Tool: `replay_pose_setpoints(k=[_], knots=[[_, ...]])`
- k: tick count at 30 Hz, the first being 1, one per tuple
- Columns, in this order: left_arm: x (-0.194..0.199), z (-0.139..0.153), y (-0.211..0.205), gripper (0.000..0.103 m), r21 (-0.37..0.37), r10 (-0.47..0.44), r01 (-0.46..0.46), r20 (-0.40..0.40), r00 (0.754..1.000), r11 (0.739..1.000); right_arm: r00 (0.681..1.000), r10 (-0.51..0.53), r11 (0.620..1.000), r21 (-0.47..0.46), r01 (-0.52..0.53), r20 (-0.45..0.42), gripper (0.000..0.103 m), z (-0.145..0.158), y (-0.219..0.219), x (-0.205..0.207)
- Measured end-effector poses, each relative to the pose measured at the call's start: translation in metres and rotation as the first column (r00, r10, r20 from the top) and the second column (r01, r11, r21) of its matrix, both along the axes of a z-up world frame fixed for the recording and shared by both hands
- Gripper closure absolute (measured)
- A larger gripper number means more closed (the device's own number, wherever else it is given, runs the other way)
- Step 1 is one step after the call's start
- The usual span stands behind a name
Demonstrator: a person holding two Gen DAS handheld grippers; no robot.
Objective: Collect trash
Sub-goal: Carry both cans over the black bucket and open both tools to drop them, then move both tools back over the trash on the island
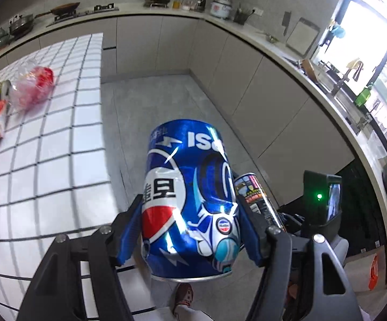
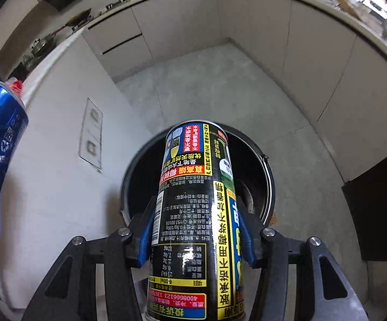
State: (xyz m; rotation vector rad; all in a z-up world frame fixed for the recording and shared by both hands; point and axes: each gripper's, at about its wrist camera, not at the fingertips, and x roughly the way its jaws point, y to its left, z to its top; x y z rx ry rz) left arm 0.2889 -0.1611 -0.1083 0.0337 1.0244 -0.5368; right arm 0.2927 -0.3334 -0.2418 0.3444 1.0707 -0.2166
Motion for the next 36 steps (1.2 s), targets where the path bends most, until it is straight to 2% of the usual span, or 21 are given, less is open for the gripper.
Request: replay_pose_setpoints(k=[5,8,10,17,21,25,29,36], knots=[[-0.002,-0.027,-0.030,0.036,0.052,0.030,-0.028,-0.041,0.999,0.998,0.999,0.040,0.999,0.027,-0.039,-0.031,0.048,-0.025,-0.020,0.004],[0.001,-0.047,-0.042,0.035,0.085,0.046,-0.040,-0.072,0.996,0.996,0.998,0.051,0.998,0.030,-0.050,-0.045,0.041,-0.035,-0.031,0.007],[0.004,-0.060,-0.050,0.035,0.110,0.050,-0.040,-0.095,0.994,0.993,0.998,0.047,0.999,0.008,-0.046,-0.047,0.028,-0.036,-0.036,0.010],[0.014,-0.095,-0.074,0.034,0.189,0.075,-0.048,-0.138,0.988,0.981,1.000,0.011,1.000,-0.021,-0.011,-0.011,0.028,-0.021,-0.058,0.000],[0.015,-0.106,-0.085,0.020,0.245,0.093,-0.050,-0.164,0.982,0.968,1.000,-0.025,0.999,-0.032,0.025,-0.009,0.028,-0.019,-0.074,-0.013],[0.008,-0.095,-0.090,0.020,0.245,0.090,-0.052,-0.148,0.985,0.968,0.999,-0.052,0.998,-0.026,0.052,-0.005,0.028,-0.016,-0.076,-0.014],[0.000,-0.070,-0.094,0.020,0.235,0.063,-0.035,-0.113,0.992,0.971,0.998,-0.060,0.998,-0.032,0.061,0.003,0.028,-0.009,-0.077,-0.020],[-0.006,-0.019,-0.068,0.020,0.178,0.056,-0.045,-0.061,0.997,0.983,0.996,-0.079,0.995,-0.055,0.082,0.042,0.028,0.022,-0.066,-0.024]])
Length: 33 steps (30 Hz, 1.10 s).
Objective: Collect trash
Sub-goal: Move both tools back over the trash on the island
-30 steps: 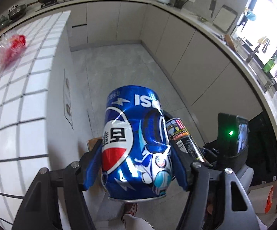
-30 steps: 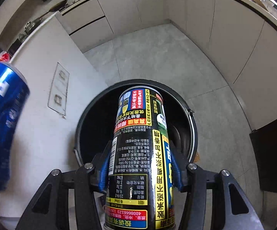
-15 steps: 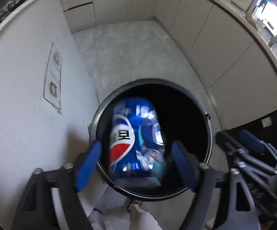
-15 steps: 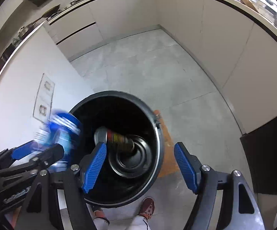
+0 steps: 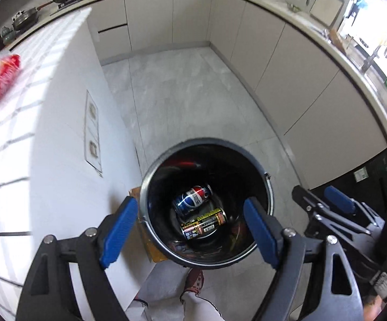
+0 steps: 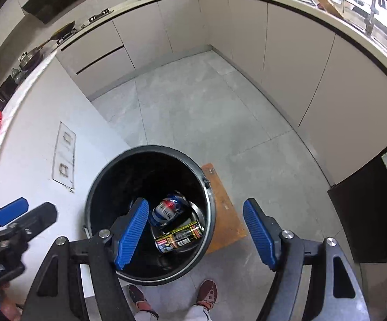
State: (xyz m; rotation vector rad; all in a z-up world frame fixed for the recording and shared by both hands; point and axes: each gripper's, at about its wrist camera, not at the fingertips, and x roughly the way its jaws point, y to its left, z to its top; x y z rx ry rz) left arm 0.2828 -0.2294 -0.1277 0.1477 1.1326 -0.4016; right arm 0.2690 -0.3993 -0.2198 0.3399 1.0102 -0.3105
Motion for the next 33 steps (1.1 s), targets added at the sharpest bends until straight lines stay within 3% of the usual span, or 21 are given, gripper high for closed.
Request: replay_pose_setpoints(k=[7,13,21,33], knots=[[-0.009,0.058,0.042,0.020,-0.061,-0.023,0.029,0.088,0.996,0.998,0.997,-0.006,0.999,-0.034,0.008,0.072,0.028,0.049,0.027,-0.007],[-0.004,0.082,0.106,0.020,-0.085,0.014,-0.002,0.146,0.989,0.996,0.988,0.032,0.998,-0.054,-0.024,0.148,0.028,0.093,0.083,0.002],[0.009,0.095,0.218,0.020,-0.058,0.121,-0.110,0.224,0.967,0.992,0.964,0.153,0.987,-0.071,-0.141,0.217,0.028,0.126,0.196,0.031],[0.031,0.080,0.379,0.020,-0.004,0.252,-0.259,0.245,0.936,0.966,0.943,0.237,0.971,-0.075,-0.226,0.234,0.028,0.125,0.339,0.073]])
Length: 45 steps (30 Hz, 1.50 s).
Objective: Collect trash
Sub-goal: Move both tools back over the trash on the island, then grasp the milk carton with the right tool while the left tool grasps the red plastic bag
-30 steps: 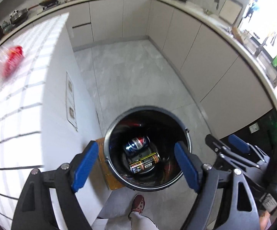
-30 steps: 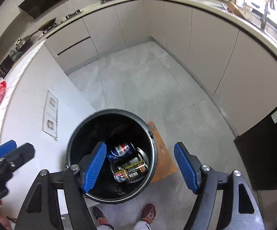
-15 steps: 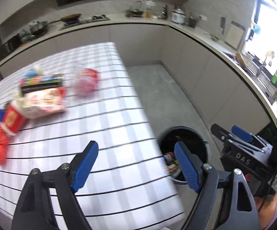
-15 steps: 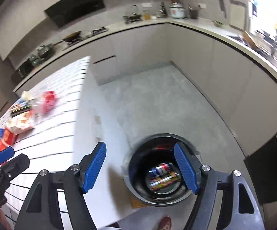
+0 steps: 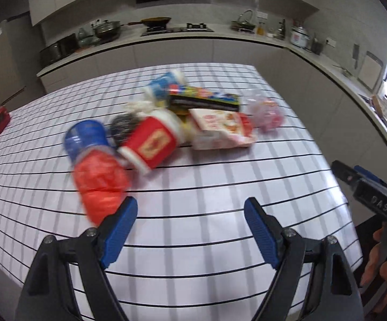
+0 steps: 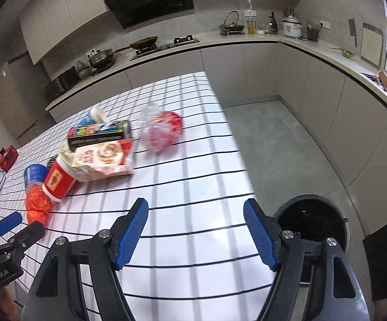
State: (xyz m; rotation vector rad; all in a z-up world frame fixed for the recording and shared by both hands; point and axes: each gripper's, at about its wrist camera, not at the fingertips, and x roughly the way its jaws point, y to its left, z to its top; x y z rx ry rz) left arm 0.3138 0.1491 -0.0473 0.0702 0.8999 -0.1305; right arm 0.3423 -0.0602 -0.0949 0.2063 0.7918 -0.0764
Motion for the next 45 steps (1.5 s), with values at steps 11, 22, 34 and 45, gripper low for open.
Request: replay_pose_setpoints(k=[11,22,34,45], knots=[[0.025,-0.022,0.099,0.020,0.007,0.206,-0.206,-0.049,0.977,0.979,0.996,0.080,0.997,-0.015,-0.081,-0.035,0.028,-0.007,0.062,0.029],[0.038,-0.035,0.089,0.020,0.008,0.270,-0.271,-0.086,0.959,0.963,0.981,0.192,0.981,-0.011,-0.192,-0.039,0.028,-0.009,0.074,0.060],[0.053,-0.042,0.083,0.020,0.033,0.306,-0.304,-0.076,0.949,0.952,0.976,0.208,0.978,-0.006,-0.209,-0.055,0.028,-0.015,0.064,0.085],[0.065,-0.056,0.088,0.020,0.029,0.308,-0.306,-0.116,0.944,0.951,0.972,0.221,0.975,0.027,-0.220,-0.079,0.028,-0.026,0.068,0.110]])
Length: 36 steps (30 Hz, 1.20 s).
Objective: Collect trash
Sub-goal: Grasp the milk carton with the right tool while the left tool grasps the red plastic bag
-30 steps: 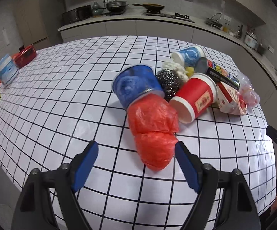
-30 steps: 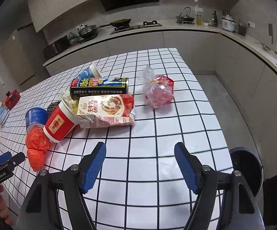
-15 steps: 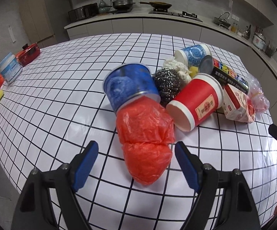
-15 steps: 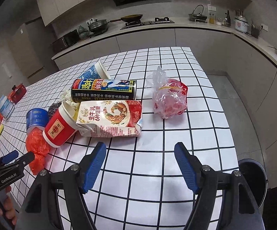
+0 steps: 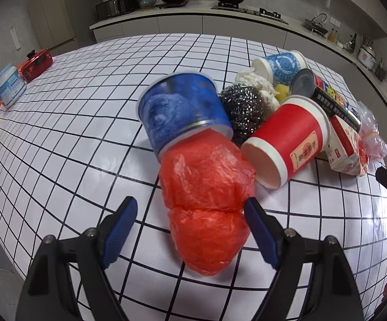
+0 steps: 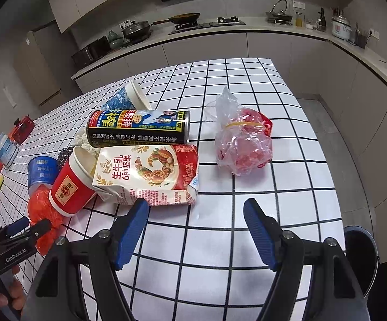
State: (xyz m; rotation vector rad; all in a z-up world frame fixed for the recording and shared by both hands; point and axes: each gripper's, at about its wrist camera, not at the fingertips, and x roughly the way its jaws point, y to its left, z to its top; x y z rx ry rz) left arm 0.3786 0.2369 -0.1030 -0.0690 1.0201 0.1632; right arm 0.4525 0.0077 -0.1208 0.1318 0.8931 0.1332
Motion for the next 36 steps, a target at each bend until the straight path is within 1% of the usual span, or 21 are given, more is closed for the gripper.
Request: replay_pose_setpoints(k=[4,9,12,13,16,19,24,27,29,30,32,34,36], knots=[[0.002,-0.004,0.000,0.020,-0.011,-0.005,0.005,-0.012,1.000,1.000,0.999,0.039,0.999,0.019,-0.039,0.015,0.027,0.003,0.012,0.006],[0.004,-0.009,0.002,0.020,-0.050,-0.018,0.016,-0.027,0.999,0.999,0.990,0.128,0.991,-0.037,-0.126,0.063,0.024,0.009,0.032,0.018],[0.002,-0.009,0.005,0.020,-0.070,-0.015,0.012,-0.032,0.999,0.997,0.990,0.119,0.993,-0.037,-0.116,0.072,0.024,0.007,0.027,0.033],[0.001,-0.009,0.006,0.020,-0.073,-0.011,0.008,-0.031,0.999,0.997,0.993,0.105,0.994,-0.029,-0.103,0.057,0.024,0.004,0.023,0.039],[-0.004,-0.006,0.010,0.020,-0.073,0.000,-0.002,-0.025,1.000,0.997,0.992,0.120,0.989,0.079,-0.122,0.035,0.024,-0.005,0.014,0.048],[-0.006,-0.004,0.012,0.020,-0.073,0.005,-0.007,-0.025,1.000,0.997,0.986,0.166,0.979,0.116,-0.167,0.018,0.023,-0.009,0.021,0.049],[-0.008,-0.002,0.009,0.020,-0.070,0.004,-0.005,-0.019,1.000,0.998,0.978,0.205,0.964,0.182,-0.195,-0.038,0.023,-0.021,0.024,0.037],[-0.009,-0.001,0.008,0.020,-0.069,-0.004,0.003,-0.016,1.000,0.998,0.965,0.254,0.944,0.235,-0.233,-0.059,0.023,-0.022,0.026,0.022],[-0.010,-0.001,0.008,0.020,-0.069,-0.006,0.005,-0.013,1.000,0.998,0.949,0.309,0.929,0.233,-0.287,-0.064,0.023,-0.021,0.032,0.009],[-0.010,-0.001,0.008,0.020,-0.069,-0.006,0.005,-0.011,1.000,0.998,0.936,0.346,0.919,0.226,-0.323,-0.068,0.023,-0.020,0.037,0.002],[-0.011,-0.001,0.010,0.020,-0.066,-0.004,0.003,-0.012,1.000,0.998,0.923,0.382,0.910,0.199,-0.364,-0.057,0.023,-0.019,0.043,-0.010],[-0.012,-0.001,0.012,0.020,-0.069,0.000,-0.001,-0.012,1.000,0.998,0.927,0.374,0.921,0.128,-0.369,-0.021,0.023,-0.014,0.042,-0.015],[-0.013,0.000,0.012,0.020,-0.070,0.002,-0.002,-0.009,1.000,0.998,0.940,0.340,0.938,0.062,-0.340,0.007,0.023,-0.010,0.038,-0.009]])
